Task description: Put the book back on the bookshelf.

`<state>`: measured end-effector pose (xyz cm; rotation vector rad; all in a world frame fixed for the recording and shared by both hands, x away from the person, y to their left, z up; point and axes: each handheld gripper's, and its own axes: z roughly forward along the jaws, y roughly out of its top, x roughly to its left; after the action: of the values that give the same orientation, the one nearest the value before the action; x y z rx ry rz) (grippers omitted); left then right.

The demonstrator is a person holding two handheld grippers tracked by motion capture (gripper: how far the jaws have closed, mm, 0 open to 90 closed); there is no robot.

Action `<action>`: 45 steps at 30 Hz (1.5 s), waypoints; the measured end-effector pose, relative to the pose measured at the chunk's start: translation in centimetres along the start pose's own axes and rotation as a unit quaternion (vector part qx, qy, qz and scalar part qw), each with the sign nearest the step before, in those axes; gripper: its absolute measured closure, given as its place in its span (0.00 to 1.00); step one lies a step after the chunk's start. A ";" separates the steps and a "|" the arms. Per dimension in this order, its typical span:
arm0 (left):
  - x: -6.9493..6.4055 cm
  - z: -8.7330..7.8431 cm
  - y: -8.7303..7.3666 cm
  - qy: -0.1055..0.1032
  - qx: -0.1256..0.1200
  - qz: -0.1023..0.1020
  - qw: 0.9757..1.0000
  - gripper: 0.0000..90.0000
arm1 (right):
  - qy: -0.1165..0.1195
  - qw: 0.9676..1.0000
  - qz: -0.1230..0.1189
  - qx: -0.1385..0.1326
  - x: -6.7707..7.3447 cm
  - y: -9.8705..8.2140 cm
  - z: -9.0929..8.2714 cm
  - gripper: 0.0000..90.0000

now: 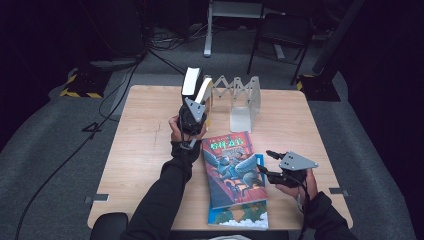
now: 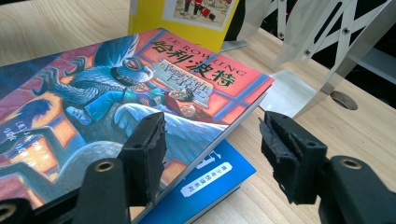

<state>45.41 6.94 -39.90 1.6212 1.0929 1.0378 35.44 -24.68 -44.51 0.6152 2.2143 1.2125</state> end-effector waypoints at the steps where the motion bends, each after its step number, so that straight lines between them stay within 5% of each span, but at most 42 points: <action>1: -0.1 -0.1 -0.2 0.004 0.001 0.000 1.000 0.83 | 0.000 1.000 0.000 0.000 0.0 0.0 0.0 0.45; 3: -0.4 -0.4 -0.4 0.008 0.001 0.006 1.000 0.83 | 0.002 1.000 0.002 0.001 0.0 0.0 0.0 0.45; 7: -0.1 -0.9 -0.9 0.032 0.002 -0.025 0.999 0.82 | 0.004 1.000 0.001 0.005 0.0 0.0 0.0 0.45; 17: -0.7 -0.3 -0.7 0.047 0.000 -0.026 0.999 0.82 | 0.006 1.000 0.001 0.009 0.0 -0.1 0.1 0.45; 27: -0.9 1.2 -0.1 0.034 0.004 -0.019 0.999 0.82 | 0.012 1.000 -0.002 0.018 0.0 -0.1 0.2 0.44; 34: -0.7 0.7 -0.6 0.010 -0.002 -0.030 1.000 0.76 | 0.015 1.000 -0.004 0.023 0.1 -0.2 0.4 0.43; 40: -0.7 -0.3 -1.7 0.009 -0.003 -0.029 1.000 0.66 | 0.017 0.999 -0.004 0.026 0.2 -0.1 0.4 0.43; 45: -0.2 -1.1 -3.3 0.006 0.001 -0.048 0.999 0.59 | 0.019 0.999 -0.005 0.027 0.2 -0.1 0.4 0.43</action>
<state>43.68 7.67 -42.80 1.5504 1.1685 0.9849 35.50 -24.38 -44.86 0.6051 2.2848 1.1720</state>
